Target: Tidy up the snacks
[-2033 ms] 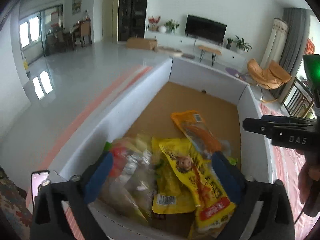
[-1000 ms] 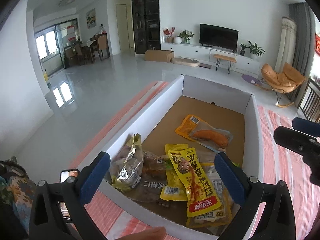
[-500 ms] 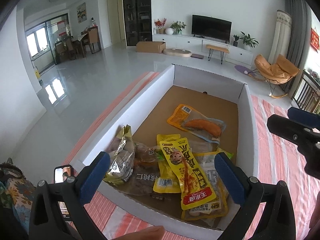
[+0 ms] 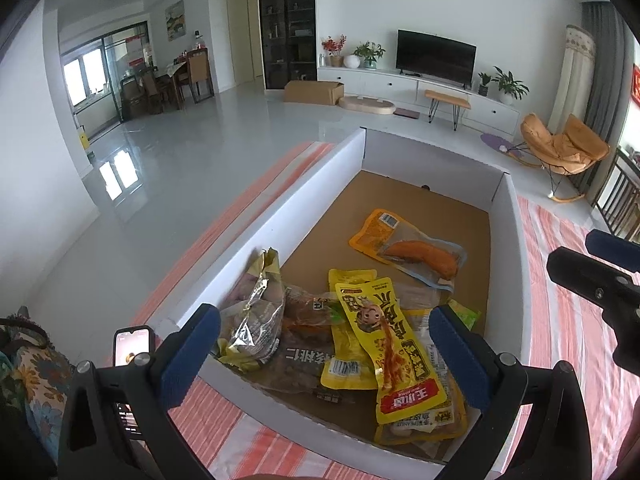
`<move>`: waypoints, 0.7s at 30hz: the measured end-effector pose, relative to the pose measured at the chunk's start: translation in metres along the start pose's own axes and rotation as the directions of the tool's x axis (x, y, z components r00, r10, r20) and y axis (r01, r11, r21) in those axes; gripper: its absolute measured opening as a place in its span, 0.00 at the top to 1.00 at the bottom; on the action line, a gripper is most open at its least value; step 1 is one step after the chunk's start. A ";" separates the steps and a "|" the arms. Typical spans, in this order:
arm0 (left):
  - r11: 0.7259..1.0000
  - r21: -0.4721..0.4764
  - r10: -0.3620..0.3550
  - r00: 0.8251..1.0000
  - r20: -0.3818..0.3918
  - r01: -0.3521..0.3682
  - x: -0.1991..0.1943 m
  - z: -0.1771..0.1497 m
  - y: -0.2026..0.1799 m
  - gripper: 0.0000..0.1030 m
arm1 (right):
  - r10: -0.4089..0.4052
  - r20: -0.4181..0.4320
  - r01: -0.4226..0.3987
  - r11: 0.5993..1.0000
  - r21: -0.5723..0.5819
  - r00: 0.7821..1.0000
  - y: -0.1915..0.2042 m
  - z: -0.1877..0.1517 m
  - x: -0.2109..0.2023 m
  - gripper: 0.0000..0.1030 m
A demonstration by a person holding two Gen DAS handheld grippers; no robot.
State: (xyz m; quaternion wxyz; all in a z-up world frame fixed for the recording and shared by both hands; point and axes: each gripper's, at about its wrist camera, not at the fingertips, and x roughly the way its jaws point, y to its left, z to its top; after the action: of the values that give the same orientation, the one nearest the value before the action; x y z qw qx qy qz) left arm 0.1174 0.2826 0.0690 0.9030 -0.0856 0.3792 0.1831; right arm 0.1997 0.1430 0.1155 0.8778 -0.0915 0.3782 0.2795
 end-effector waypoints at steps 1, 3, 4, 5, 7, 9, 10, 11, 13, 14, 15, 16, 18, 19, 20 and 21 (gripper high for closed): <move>1.000 0.000 -0.001 1.000 -0.001 0.001 0.000 0.000 0.001 0.00 | 0.000 -0.001 0.000 1.000 -0.001 1.000 0.000 0.000 0.000 0.27; 1.000 0.000 0.003 1.000 0.000 -0.003 0.001 0.000 0.001 0.00 | 0.000 -0.004 0.000 1.000 -0.004 1.000 0.001 -0.001 0.002 0.27; 1.000 -0.001 0.003 1.000 0.000 -0.003 0.001 0.000 0.002 0.00 | 0.000 -0.005 0.000 1.000 -0.005 1.000 0.001 -0.001 0.002 0.27; 1.000 -0.001 0.003 1.000 -0.001 -0.003 0.002 0.000 0.002 0.00 | 0.000 -0.006 0.000 1.000 -0.007 1.000 0.002 -0.001 0.003 0.27; 1.000 -0.002 0.003 1.000 -0.002 -0.003 0.002 0.000 0.003 0.00 | -0.001 -0.010 0.001 1.000 -0.009 1.000 0.003 -0.002 0.005 0.27; 1.000 -0.004 0.004 1.000 -0.003 -0.004 0.003 0.001 0.004 0.00 | 0.000 -0.013 0.000 1.000 -0.010 1.000 0.004 -0.002 0.006 0.27; 1.000 -0.005 0.004 1.000 -0.003 -0.004 0.003 0.001 0.005 0.00 | -0.001 -0.014 0.000 1.000 -0.010 1.000 0.004 -0.002 0.007 0.27; 1.000 -0.006 0.004 1.000 -0.004 -0.004 0.003 0.001 0.005 0.00 | -0.001 -0.016 0.001 1.000 -0.011 1.000 0.005 -0.002 0.008 0.27; 1.000 -0.006 0.005 1.000 -0.004 -0.005 0.004 0.001 0.006 0.00 | 0.000 -0.016 0.000 1.000 -0.011 1.000 0.005 -0.002 0.008 0.27; 1.000 -0.006 0.006 1.000 -0.005 -0.006 0.004 0.001 0.006 0.00 | 0.000 -0.016 0.000 1.000 -0.011 1.000 0.006 -0.002 0.008 0.27; 1.000 -0.006 0.007 1.000 -0.007 -0.007 0.005 0.000 0.006 0.00 | -0.001 -0.016 0.001 1.000 -0.011 1.000 0.006 -0.002 0.008 0.27; 1.000 -0.007 0.009 1.000 -0.009 -0.009 0.005 0.000 0.007 0.00 | -0.001 -0.015 0.001 1.000 -0.011 1.000 0.006 -0.002 0.008 0.27; 1.000 -0.008 0.011 1.000 -0.009 -0.011 0.006 0.000 0.007 0.00 | 0.001 -0.015 -0.001 1.000 -0.011 1.000 0.006 -0.003 0.009 0.27; 1.000 -0.008 0.011 1.000 -0.010 -0.011 0.007 0.000 0.007 0.00 | 0.001 -0.015 -0.001 1.000 -0.013 1.000 0.006 -0.003 0.010 0.27; 1.000 -0.009 0.010 1.000 -0.010 -0.010 0.007 0.000 0.007 0.00 | 0.000 -0.017 -0.001 1.000 -0.014 1.000 0.007 -0.004 0.011 0.27; 1.000 -0.011 0.007 1.000 -0.010 -0.007 0.007 0.000 0.008 0.00 | 0.000 -0.020 0.000 1.000 -0.014 1.000 0.007 -0.004 0.013 0.27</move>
State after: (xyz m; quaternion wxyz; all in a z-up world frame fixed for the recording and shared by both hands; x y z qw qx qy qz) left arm 0.1185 0.2914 0.0637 0.8999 -0.0899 0.3830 0.1879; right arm 0.2002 0.1526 0.1039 0.8732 -0.1006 0.3850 0.2813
